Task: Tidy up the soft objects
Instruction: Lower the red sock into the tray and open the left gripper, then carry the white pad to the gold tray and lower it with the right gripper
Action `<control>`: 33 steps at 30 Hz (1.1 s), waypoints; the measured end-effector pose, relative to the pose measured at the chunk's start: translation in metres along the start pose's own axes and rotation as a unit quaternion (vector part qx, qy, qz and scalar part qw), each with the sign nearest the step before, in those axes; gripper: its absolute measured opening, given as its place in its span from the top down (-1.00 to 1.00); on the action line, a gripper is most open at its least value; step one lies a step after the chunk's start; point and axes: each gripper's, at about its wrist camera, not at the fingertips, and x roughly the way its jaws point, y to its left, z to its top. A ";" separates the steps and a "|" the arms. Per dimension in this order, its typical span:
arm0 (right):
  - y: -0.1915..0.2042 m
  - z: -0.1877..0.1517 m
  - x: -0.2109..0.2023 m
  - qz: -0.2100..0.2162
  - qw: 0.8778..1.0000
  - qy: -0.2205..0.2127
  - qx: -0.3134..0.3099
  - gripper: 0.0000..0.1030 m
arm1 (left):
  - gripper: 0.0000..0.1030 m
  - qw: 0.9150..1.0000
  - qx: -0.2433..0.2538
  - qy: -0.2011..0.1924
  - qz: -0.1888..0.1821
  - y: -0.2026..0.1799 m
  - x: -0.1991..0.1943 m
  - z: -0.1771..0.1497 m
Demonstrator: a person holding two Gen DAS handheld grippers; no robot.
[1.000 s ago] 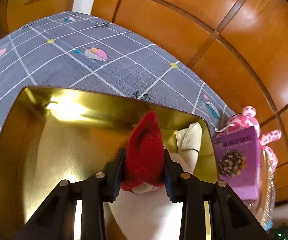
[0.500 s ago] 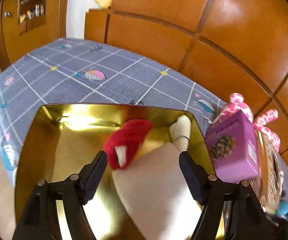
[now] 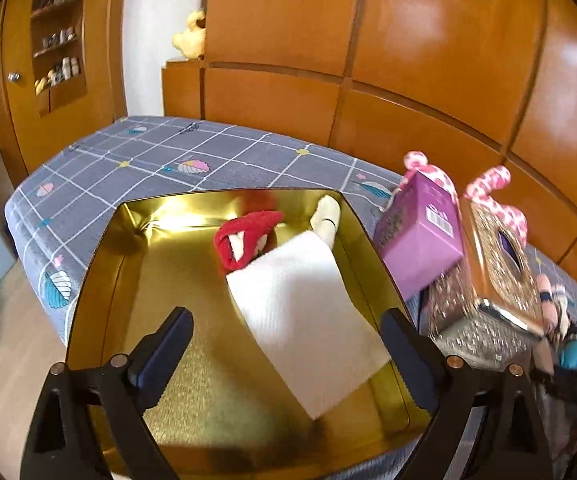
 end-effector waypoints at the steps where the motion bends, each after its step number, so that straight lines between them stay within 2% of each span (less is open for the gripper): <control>1: 0.000 0.000 0.000 0.000 1.000 0.000 0.000 -0.13 | -0.87 1.000 0.004 -0.001 0.000 -0.001 -0.003 -0.002; 7: 0.002 -0.003 -0.003 -0.005 1.000 -0.005 0.005 -0.11 | -0.90 1.000 0.009 0.004 0.001 -0.003 -0.010 -0.013; 12: 0.002 -0.007 -0.006 -0.007 0.999 -0.009 0.033 -0.09 | -0.91 1.000 0.007 0.010 0.000 0.000 -0.009 -0.017; 23: 0.013 -0.025 -0.021 0.016 0.997 -0.001 0.070 -0.08 | -0.92 1.000 0.000 0.015 -0.005 0.005 -0.008 -0.019; 29: 0.025 -0.033 -0.049 0.089 0.992 -0.021 0.090 -0.07 | -0.92 1.000 -0.004 0.016 -0.003 0.008 -0.006 -0.018; 33: 0.044 -0.033 -0.083 0.171 0.982 -0.053 0.062 -0.07 | -0.92 1.000 -0.011 0.017 -0.001 0.014 -0.004 -0.017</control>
